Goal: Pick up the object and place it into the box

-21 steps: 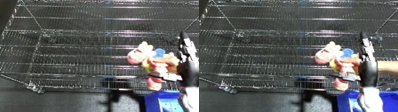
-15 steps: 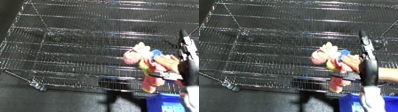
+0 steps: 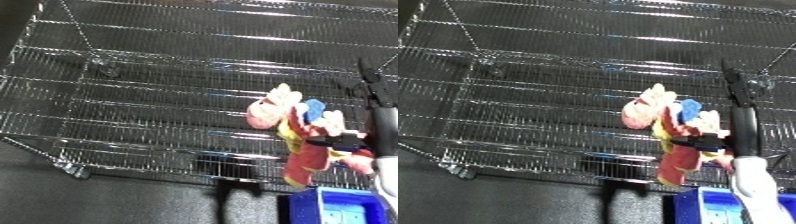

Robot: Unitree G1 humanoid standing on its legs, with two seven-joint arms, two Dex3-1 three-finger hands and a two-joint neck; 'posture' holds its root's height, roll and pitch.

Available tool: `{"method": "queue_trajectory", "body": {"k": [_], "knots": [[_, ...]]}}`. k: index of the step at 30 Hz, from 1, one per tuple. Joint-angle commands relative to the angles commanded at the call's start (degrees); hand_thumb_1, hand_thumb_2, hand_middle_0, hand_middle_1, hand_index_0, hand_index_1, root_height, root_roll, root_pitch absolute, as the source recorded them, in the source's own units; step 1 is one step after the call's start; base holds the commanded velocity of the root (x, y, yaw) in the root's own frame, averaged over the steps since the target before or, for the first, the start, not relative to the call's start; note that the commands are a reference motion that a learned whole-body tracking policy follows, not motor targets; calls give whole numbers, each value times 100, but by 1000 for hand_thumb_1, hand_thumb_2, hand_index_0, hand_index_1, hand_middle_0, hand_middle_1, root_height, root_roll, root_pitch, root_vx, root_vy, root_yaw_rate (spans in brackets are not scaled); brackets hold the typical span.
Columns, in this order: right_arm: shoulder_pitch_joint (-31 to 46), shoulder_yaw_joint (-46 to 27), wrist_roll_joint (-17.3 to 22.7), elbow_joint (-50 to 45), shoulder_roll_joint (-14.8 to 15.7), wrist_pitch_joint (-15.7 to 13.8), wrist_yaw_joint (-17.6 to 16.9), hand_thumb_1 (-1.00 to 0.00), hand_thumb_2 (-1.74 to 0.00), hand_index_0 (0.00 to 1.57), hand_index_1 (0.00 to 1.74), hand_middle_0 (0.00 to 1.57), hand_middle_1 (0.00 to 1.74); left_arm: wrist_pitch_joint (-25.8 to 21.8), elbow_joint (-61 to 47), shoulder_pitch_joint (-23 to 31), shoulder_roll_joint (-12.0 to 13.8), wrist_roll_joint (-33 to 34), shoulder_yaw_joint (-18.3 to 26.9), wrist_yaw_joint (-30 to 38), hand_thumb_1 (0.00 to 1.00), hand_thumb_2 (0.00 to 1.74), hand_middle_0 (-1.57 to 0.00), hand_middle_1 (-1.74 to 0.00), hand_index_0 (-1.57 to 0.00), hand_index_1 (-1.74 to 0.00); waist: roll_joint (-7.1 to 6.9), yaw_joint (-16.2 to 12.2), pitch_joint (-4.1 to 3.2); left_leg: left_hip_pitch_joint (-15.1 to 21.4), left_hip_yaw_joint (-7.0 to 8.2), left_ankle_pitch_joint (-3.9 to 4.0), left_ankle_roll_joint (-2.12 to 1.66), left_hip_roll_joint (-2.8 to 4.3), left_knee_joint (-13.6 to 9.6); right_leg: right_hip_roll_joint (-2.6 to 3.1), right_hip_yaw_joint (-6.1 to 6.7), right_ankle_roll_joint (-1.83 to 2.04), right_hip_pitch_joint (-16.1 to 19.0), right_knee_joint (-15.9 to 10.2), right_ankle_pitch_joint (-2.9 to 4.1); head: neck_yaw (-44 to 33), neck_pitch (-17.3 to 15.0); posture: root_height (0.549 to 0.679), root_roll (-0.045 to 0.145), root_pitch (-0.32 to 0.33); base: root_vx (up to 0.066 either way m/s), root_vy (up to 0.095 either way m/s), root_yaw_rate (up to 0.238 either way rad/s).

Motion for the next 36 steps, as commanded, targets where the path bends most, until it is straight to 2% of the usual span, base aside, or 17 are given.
{"method": "queue_trajectory", "body": {"k": [7, 10, 19, 27, 36], "knots": [[-651, 625, -302, 1123, -356, 248, 87, 0, 0, 0, 0, 0, 0, -80, -33, -35, 123, -68, -180, -32, 1000, 1740, -1570, -1740, -1570, -1740, 117, 33, 0, -144, 4, 11, 0, -13, -13, -11, 22, 19, -229, 66, -8, 493, 62, 615, 54, -155, 7, -5, -20], [-925, 889, -473, 1642, -413, 302, 141, 0, 0, 0, 0, 0, 0, -104, -63, -12, 154, -89, -235, -44, 1000, 1740, -1570, -1740, -1570, -1740, 178, 43, 0, -187, 10, 14, -1, -11, -20, -15, 29, 22, -284, 59, -11, 674, 74, 615, 54, -146, 9, 3, -27], [-1460, 1604, -913, 3067, -212, 448, 399, 0, 0, 0, 0, 0, 0, -161, -77, 3, 205, -112, -373, -103, 1000, 1740, -1570, -1740, -1570, -1740, 355, 74, 0, -280, 13, 37, -17, -16, -52, -25, 43, 25, -383, 39, -29, 925, 13, 614, 54, -130, 7, 5, -5], [-1680, 1950, -1096, 4118, 85, 423, 653, 0, 0, 0, 0, 0, 0, -191, -39, -8, 193, -90, -384, -149, 1000, 1740, -1570, -1740, -1570, -1740, 387, 93, 0, -261, 23, 37, -36, 27, -68, -19, 19, 23, -330, 11, -56, 964, -21, 615, 52, -130, 3, -4, -2], [-1609, 1945, -977, 4470, 143, 478, 798, -450, -783, 706, 783, 706, 783, -210, -11, -15, 199, -117, -329, -191, 1000, 1740, -1570, -1740, -1570, -1740, 368, 101, 0, -231, 27, 60, -58, 56, -108, -13, 3, 24, -273, -36, -53, 989, -25, 616, 51, -134, -11, -5, -6]]}}
